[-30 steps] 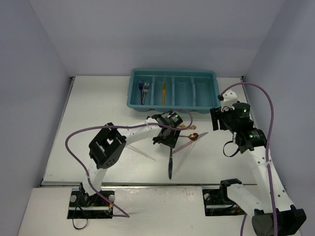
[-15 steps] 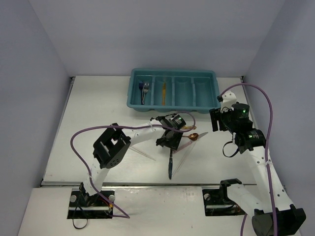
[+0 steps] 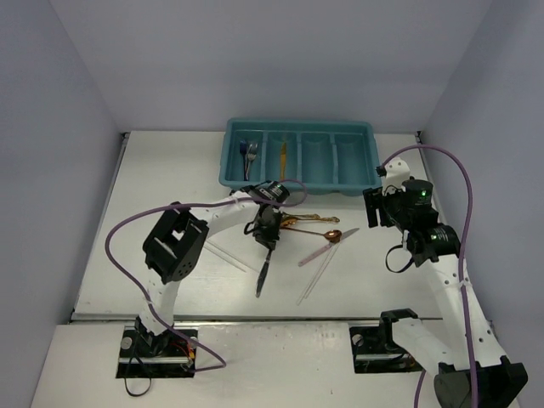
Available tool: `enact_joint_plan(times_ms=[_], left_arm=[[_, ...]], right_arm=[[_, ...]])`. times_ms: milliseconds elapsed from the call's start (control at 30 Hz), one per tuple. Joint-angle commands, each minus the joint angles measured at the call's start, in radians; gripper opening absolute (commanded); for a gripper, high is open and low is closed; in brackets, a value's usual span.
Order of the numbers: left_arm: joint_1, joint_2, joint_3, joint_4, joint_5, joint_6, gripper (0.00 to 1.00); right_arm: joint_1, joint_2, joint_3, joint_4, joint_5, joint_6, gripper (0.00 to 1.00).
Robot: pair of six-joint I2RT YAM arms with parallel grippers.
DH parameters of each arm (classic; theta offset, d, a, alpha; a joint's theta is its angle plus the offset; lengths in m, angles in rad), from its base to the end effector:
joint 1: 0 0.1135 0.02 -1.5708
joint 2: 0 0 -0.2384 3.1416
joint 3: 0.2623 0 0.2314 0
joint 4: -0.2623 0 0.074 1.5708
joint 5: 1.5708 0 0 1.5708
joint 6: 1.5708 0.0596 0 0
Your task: Sort the eating utensils into containers
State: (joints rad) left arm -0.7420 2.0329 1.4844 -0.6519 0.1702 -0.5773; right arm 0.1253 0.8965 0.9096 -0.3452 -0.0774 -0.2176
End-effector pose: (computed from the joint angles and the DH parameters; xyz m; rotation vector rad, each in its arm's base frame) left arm 0.2853 -0.2753 0.1378 0.2853 2.8919 -0.5295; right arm 0.2177 0.0321 0.3192 -0.3761 1.8643 0.0110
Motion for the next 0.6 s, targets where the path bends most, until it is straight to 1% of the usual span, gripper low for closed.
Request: enact_joint_plan(times_ms=[0,100,200,300,433,567], left_arm=[[0.05,0.037,-0.054,-0.098,-0.045,0.066,0.07],[0.041,0.064,-0.036,-0.103,-0.027,0.065,0.08],[0.031,0.098,-0.008,-0.129,-0.016,0.065,0.19],[0.02,0.107,-0.003,-0.159,-0.025,0.065,0.23],[-0.002,0.115,0.009,-0.19,-0.055,0.061,0.23],[-0.036,0.137,0.04,-0.227,-0.12,0.059,0.23]], right_arm=[[-0.005,0.028,0.03,0.069,-0.029,0.007,0.66],[-0.006,0.042,0.043,0.069,-0.035,0.015,0.65],[-0.005,0.042,0.057,0.068,-0.032,0.007,0.65],[-0.004,0.032,0.063,0.068,-0.024,0.0,0.65],[-0.004,0.023,0.063,0.068,-0.02,-0.003,0.65],[-0.004,0.027,0.067,0.068,-0.021,-0.007,0.65]])
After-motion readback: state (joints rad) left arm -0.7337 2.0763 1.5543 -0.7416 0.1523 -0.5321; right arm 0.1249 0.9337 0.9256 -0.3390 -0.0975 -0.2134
